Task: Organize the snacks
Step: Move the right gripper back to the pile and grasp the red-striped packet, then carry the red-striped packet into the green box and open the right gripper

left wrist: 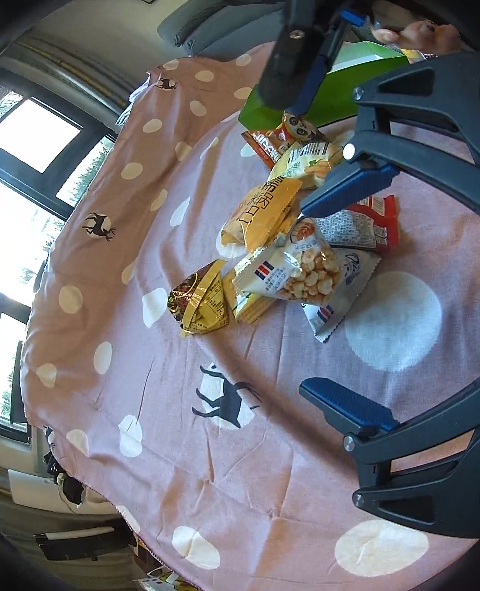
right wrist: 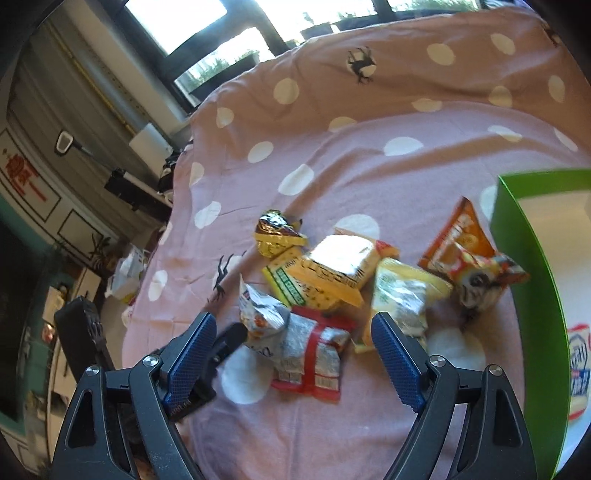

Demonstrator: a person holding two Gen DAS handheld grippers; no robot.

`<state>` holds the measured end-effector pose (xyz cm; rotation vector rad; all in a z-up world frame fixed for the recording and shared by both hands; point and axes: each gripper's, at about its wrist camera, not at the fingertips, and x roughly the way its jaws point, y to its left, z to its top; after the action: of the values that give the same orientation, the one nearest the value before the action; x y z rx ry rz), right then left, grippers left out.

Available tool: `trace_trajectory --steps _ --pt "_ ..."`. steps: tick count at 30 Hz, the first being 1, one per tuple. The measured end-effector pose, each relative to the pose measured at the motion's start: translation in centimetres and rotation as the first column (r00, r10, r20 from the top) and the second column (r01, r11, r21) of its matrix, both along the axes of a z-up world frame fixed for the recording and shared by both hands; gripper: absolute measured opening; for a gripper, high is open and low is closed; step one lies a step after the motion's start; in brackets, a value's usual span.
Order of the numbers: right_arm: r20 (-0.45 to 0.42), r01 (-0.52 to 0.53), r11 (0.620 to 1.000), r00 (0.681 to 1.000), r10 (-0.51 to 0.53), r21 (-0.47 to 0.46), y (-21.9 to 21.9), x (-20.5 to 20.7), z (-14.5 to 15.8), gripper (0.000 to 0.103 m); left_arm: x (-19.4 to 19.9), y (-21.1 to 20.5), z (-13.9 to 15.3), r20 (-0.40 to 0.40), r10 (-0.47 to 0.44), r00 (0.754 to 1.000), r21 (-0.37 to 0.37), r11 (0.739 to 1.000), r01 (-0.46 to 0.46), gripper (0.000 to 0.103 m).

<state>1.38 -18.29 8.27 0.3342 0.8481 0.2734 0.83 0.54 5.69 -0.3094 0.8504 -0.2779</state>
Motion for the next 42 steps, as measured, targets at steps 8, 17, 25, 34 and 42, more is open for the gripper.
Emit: trace_trajectory --steps 8,17,25,34,42 --pt "-0.057 -0.072 0.997 0.996 0.070 -0.039 2.1 3.0 -2.4 0.064 0.2 0.0 -0.7 -0.019 0.001 1.000 -0.010 1.000 -0.002 0.083" --pt "-0.088 -0.103 0.994 0.990 0.107 0.046 1.4 3.7 -4.0 0.039 0.5 -0.9 -2.0 -0.059 -0.028 0.998 -0.012 1.000 0.027 0.077" --pt "-0.163 -0.033 0.998 0.986 0.043 0.060 -0.3 3.6 -5.1 0.039 -0.1 -2.6 -2.5 -0.083 -0.104 0.991 -0.026 0.994 0.102 0.066" --pt "-0.264 -0.030 0.996 0.963 0.050 0.079 -0.1 3.5 -7.7 0.046 -0.7 -4.9 -3.3 -0.103 -0.183 0.978 -0.036 0.983 0.180 0.053" --pt "-0.257 -0.062 0.989 0.962 0.095 0.136 0.1 3.5 -8.8 0.052 -0.3 -5.6 -3.9 -0.104 -0.248 0.963 -0.109 0.966 0.237 0.039"
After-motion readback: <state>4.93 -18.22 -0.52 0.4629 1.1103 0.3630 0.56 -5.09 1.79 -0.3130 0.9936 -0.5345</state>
